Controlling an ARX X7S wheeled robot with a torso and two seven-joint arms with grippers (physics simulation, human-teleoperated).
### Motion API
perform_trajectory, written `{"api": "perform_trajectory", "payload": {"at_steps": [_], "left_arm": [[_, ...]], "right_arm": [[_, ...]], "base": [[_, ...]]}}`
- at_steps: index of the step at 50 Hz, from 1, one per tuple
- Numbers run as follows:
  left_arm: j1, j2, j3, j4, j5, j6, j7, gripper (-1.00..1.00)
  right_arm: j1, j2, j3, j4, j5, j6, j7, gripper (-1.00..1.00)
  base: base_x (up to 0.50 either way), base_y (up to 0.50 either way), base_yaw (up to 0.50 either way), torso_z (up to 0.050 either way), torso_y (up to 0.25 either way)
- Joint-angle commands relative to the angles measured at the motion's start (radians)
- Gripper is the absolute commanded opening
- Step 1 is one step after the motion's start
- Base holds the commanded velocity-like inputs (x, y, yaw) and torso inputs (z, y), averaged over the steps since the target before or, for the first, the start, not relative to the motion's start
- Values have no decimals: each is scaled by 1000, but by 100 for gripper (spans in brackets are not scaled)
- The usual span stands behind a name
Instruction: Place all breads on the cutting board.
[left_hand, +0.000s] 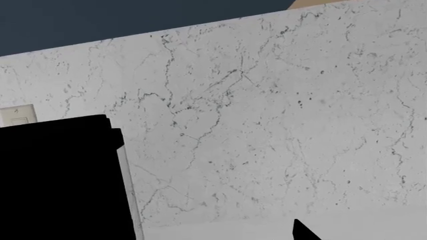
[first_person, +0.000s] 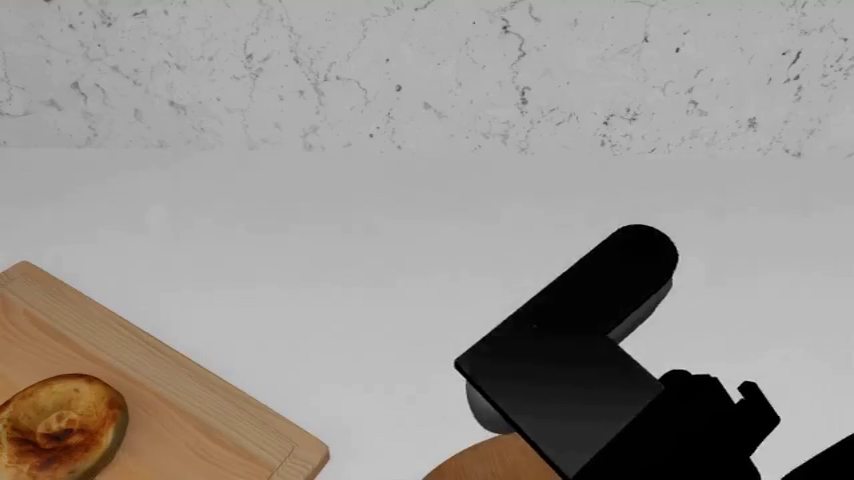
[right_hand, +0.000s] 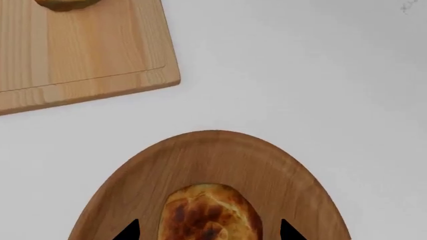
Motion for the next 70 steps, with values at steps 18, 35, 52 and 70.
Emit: {"api": "perform_trajectory", "payload": {"at_steps": [18,35,52,70], "left_arm": [[17,11,-1,4,27,0,14,100],[-15,-18,23,2,-9,29,-1,100],[21,-30,-19,14,-47,36,-23,100],[32,9,-28,10,23,21,19,100]], "right_arm": [[-143,-6,-5,13,-141,-32,-85,100],[-241,9,-26,10,-231,-44,-132,100],[-333,29,-57,23,-336,-44,-178,100],[-11,-66,29,-7,-76,15,-49,-100]], "base": [[0,0,0,0,0],[0,0,0,0,0],[1,0,0,-1,0],[1,0,0,-1,0]]}}
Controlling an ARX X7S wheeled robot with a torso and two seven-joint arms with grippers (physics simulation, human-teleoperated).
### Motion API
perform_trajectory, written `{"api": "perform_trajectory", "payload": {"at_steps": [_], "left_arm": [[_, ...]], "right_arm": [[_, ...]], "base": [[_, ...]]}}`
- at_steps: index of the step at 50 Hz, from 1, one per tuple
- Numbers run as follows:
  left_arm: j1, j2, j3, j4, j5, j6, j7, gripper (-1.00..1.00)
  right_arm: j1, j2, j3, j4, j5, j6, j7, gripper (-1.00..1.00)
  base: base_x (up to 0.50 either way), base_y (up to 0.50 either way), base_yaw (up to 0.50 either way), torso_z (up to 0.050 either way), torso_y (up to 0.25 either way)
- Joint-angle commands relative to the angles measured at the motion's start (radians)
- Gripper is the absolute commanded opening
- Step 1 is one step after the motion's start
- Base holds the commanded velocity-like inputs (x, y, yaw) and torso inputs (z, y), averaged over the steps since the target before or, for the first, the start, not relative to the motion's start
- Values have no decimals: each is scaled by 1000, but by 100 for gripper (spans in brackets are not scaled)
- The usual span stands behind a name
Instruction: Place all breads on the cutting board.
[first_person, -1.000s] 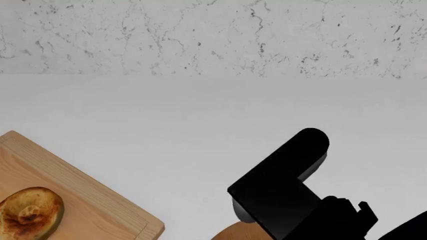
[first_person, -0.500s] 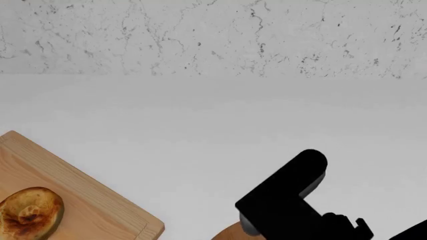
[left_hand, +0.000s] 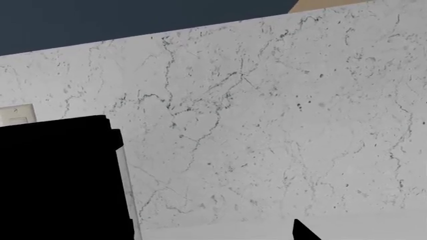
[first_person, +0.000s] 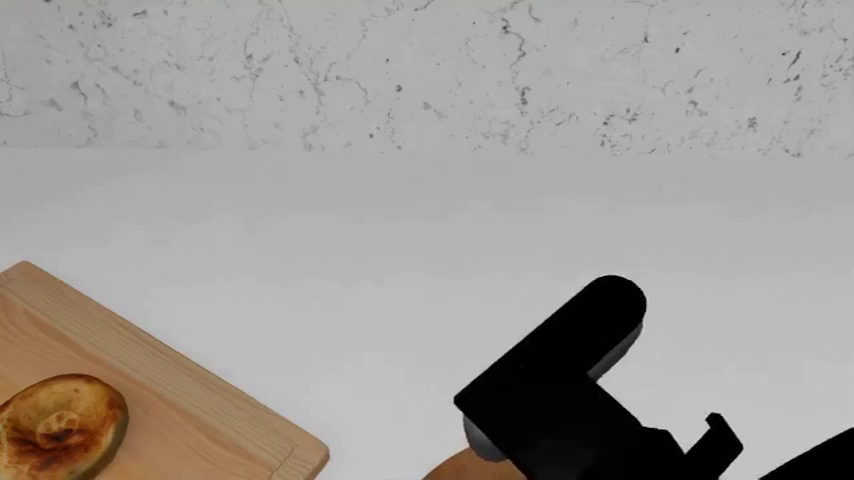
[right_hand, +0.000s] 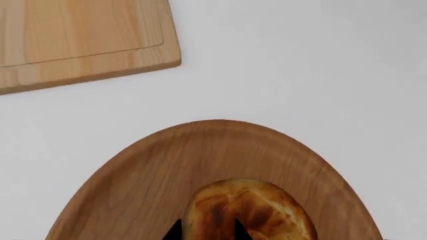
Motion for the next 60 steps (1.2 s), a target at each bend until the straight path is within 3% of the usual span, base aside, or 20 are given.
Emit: {"api": "perform_trajectory", "payload": {"at_steps": [1,12,17,27,42,60], "left_arm": [[10,7,-18,2,10,0,8,100],[38,0,-67,8,-8,-1,4,100],[18,9,-36,6,20,3,15,100],[31,-25,-62,9,-26,10,-11,100],[46,-140,-134,12,-204,54,-99,100],[65,-139,-165,9,-217,37,-109,100]], "right_arm": [[169,-71,32,-11,138,38,73,-100],[265,-148,63,-34,232,17,100,-100],[285,-197,99,-32,234,5,76,-100],[129,-378,159,118,-62,27,-145,-100],[33,-551,170,306,-373,36,-432,-100],[-23,-717,156,443,-525,-34,-602,-100]], "base": [[0,0,0,0,0],[0,0,0,0,0],[0,0,0,0,0],[0,0,0,0,0],[0,0,0,0,0],[0,0,0,0,0]]}}
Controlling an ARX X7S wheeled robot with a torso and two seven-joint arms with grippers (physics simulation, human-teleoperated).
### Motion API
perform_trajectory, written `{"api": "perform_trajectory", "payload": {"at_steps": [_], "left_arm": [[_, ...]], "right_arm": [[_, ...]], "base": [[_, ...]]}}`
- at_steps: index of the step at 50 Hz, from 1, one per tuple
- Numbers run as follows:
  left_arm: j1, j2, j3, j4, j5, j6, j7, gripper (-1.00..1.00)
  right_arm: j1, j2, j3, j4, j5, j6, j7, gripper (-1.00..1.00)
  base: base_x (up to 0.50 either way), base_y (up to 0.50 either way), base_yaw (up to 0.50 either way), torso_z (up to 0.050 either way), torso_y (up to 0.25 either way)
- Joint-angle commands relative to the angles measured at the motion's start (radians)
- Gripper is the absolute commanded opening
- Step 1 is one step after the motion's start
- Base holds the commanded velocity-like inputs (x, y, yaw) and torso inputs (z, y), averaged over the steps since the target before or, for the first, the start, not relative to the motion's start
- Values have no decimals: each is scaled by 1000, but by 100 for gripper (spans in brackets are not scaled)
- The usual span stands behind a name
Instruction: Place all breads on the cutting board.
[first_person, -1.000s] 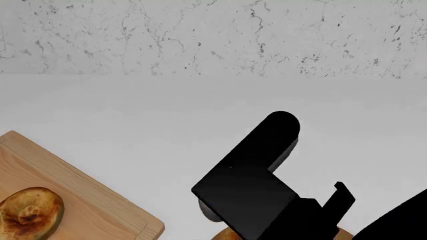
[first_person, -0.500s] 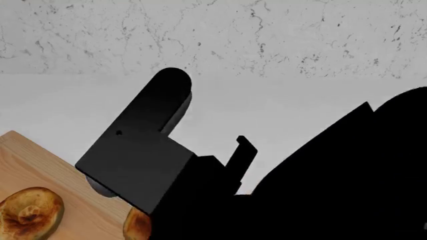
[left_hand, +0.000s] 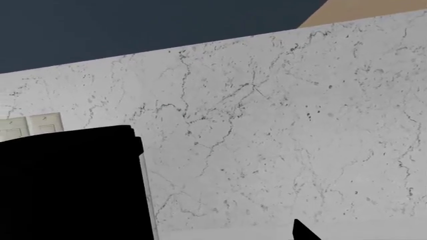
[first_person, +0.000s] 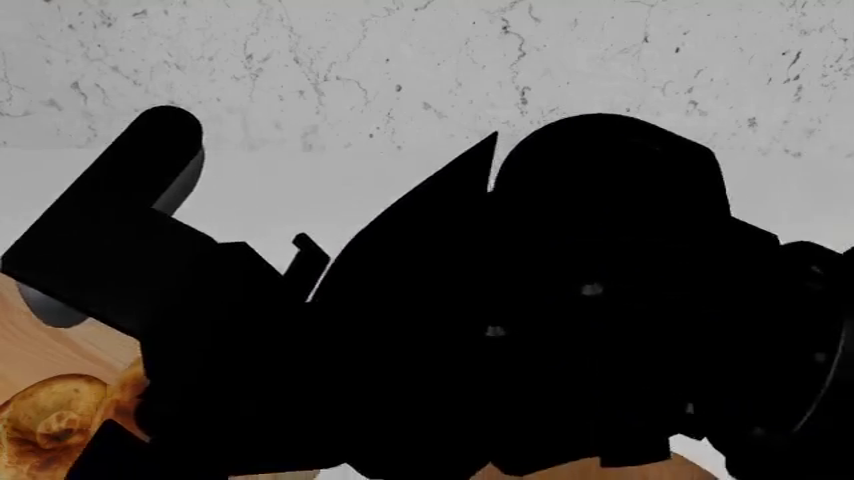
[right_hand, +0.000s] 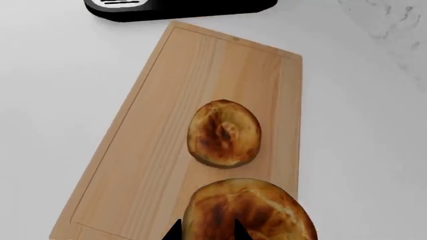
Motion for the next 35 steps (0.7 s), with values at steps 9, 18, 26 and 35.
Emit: {"api": "perform_trajectory", "payload": {"at_steps": [9,18,26,35], "left_arm": [[28,19,-43,-3,-1,-32,-3,100],[36,43,-44,-4,34,-51,11,100],[34,50,-32,-2,50,-50,18,100],[36,37,-39,-3,34,-43,11,100]], "right_arm": [[-82,-150,-38,149,-183,-59,-178,-100],[-115,-182,-73,216,-242,-78,-242,-100],[-121,-195,-89,244,-269,-86,-266,-100],[-114,-199,-108,258,-315,-97,-304,100]], "base": [[0,0,0,0,0],[0,0,0,0,0],[0,0,0,0,0],[0,0,0,0,0]]}}
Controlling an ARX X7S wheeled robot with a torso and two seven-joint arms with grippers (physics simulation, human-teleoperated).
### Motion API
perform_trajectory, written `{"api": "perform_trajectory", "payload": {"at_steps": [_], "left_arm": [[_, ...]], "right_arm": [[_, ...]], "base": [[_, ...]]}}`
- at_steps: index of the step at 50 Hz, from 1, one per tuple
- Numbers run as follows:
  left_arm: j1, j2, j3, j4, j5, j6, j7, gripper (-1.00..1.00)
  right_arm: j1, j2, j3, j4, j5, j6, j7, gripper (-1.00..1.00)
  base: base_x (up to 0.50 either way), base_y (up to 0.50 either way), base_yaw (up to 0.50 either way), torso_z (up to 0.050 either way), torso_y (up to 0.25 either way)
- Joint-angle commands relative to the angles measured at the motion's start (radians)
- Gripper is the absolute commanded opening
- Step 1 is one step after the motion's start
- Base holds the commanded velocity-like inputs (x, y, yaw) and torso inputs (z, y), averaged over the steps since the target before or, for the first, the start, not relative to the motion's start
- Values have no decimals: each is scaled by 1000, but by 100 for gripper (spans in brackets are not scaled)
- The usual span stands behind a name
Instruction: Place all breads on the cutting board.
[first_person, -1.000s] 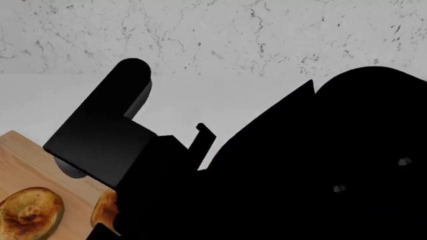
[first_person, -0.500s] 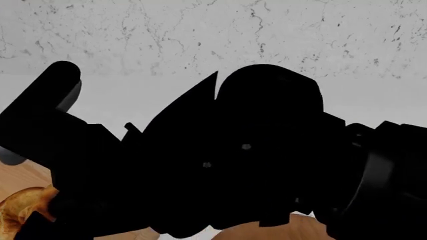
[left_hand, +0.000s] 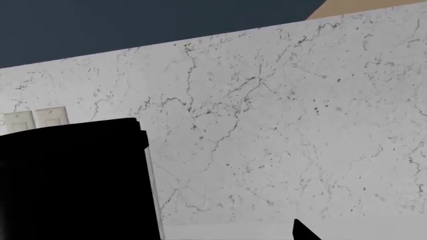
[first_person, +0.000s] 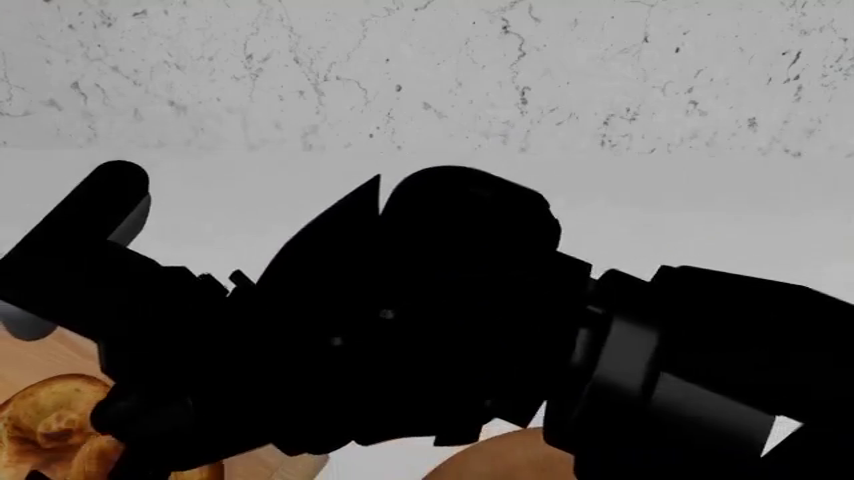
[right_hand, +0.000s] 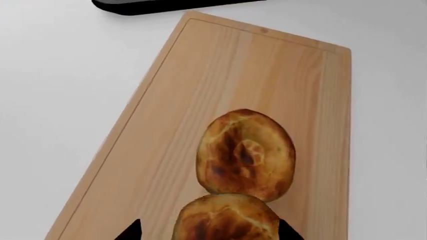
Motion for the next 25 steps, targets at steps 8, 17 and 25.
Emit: {"api": "perform_trajectory", "payload": {"at_steps": [8,17,25], "left_arm": [[1,3,3,2,7,5,4,100],[15,9,-19,7,-6,2,-3,100],[16,-1,-34,7,-22,5,-7,100]], "right_arm": [[12,-5,-19,0,-60,-9,-38,100],[64,37,16,-117,17,28,59,100],[105,107,91,-229,188,30,226,100]], "base": [[0,0,0,0,0],[0,0,0,0,0],[0,0,0,0,0]]}}
